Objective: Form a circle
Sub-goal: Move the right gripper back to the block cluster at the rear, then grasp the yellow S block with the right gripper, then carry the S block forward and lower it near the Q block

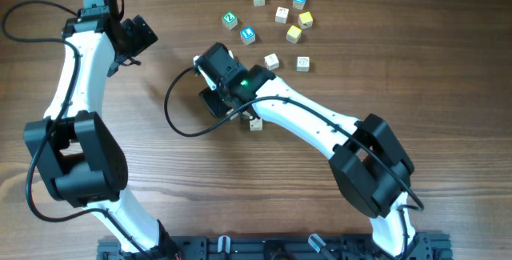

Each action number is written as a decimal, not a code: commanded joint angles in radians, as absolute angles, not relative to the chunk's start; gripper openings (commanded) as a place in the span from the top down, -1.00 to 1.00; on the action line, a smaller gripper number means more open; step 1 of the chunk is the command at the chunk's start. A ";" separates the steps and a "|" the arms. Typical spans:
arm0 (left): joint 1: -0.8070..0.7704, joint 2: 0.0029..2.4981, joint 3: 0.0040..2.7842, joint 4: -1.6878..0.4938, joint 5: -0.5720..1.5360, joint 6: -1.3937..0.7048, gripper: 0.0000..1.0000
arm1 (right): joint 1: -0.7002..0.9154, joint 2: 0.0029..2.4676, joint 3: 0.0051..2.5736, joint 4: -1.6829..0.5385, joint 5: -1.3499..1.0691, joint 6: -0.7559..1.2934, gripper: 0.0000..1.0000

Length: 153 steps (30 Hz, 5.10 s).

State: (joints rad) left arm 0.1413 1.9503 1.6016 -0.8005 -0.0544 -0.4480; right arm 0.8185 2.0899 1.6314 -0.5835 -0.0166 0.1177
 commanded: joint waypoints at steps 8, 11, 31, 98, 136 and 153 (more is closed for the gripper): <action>0.142 1.950 1.602 -0.798 -0.053 -0.457 -1.00 | 0.707 2.103 1.705 -0.683 -0.001 0.134 -0.13; 0.142 1.950 1.602 -0.798 -0.053 -0.456 -1.00 | 0.682 2.096 1.796 -0.789 -0.001 0.160 -0.11; 0.142 1.950 1.602 -0.798 -0.053 -0.457 -1.00 | 0.495 2.271 1.841 -0.646 0.037 -0.004 -0.56; 0.142 1.950 1.602 -0.798 -0.053 -0.457 -1.00 | 0.361 2.393 1.840 -0.449 0.223 0.396 0.09; 0.142 1.950 1.602 -0.798 -0.053 -0.456 -1.00 | 0.580 1.973 1.838 -0.834 -0.130 0.156 0.43; 0.142 1.950 1.602 -0.798 -0.053 -0.457 -1.00 | 0.989 2.075 1.676 -0.728 -0.084 0.132 0.47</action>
State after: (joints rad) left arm 0.1413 1.9503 1.6016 -0.8005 -0.0547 -0.4480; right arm 0.9665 2.0144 1.6974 -0.7464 -0.1112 0.1513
